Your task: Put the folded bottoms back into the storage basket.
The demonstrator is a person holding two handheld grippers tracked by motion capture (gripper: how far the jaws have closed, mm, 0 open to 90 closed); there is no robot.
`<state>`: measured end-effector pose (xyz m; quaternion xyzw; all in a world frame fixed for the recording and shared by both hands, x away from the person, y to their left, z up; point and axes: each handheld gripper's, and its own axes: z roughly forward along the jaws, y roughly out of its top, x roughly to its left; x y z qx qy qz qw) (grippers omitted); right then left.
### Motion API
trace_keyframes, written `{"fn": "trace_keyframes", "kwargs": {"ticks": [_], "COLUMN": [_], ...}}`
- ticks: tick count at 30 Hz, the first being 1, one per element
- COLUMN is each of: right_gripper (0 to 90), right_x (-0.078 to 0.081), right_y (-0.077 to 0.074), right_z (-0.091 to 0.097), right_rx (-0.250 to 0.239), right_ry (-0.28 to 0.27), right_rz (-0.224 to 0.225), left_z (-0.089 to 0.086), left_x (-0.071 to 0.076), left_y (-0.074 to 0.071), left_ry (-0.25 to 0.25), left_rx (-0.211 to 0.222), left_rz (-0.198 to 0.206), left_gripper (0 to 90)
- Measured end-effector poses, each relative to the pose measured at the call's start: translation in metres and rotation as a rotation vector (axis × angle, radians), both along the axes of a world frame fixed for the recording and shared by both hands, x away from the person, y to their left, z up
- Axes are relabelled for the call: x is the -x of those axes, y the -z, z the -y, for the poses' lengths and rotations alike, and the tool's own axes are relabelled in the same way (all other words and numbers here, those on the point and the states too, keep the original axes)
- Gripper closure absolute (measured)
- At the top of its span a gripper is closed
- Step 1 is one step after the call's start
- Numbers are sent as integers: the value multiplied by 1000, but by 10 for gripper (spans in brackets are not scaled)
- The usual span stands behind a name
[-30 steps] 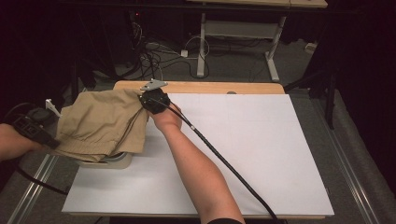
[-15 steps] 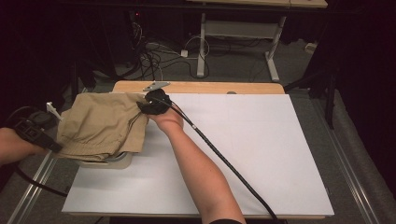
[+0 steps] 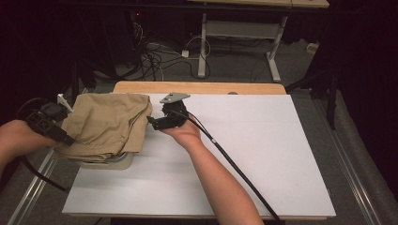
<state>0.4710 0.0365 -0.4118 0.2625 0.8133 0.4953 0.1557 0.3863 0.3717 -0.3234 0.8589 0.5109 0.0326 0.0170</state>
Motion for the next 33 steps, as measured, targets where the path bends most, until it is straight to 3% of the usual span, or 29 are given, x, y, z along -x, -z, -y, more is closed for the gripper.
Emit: {"fn": "trace_keyframes", "kwargs": {"ticks": [9,15,23,27,33], "right_gripper": [5,5,5,5,5], "right_x": [27,46,79,95,125], "right_y": [19,33,47,54,57], "right_z": [35,64,111,137,180], "right_rx": [5,7,24,29,28], "right_ry": [25,61,109,145,182], "right_rz": [-27,-31,-22,-21,-10], "left_z": [18,32,49,57,66], "left_x": [-11,-15,-23,-24,-29], "left_y": [3,5,17,22,30], "left_ry": [12,36,56,69,64], "left_rx": [12,23,34,35,45], "left_rz": [-10,1,30,87,127], "left_gripper": [537,539,679,853,874]}}
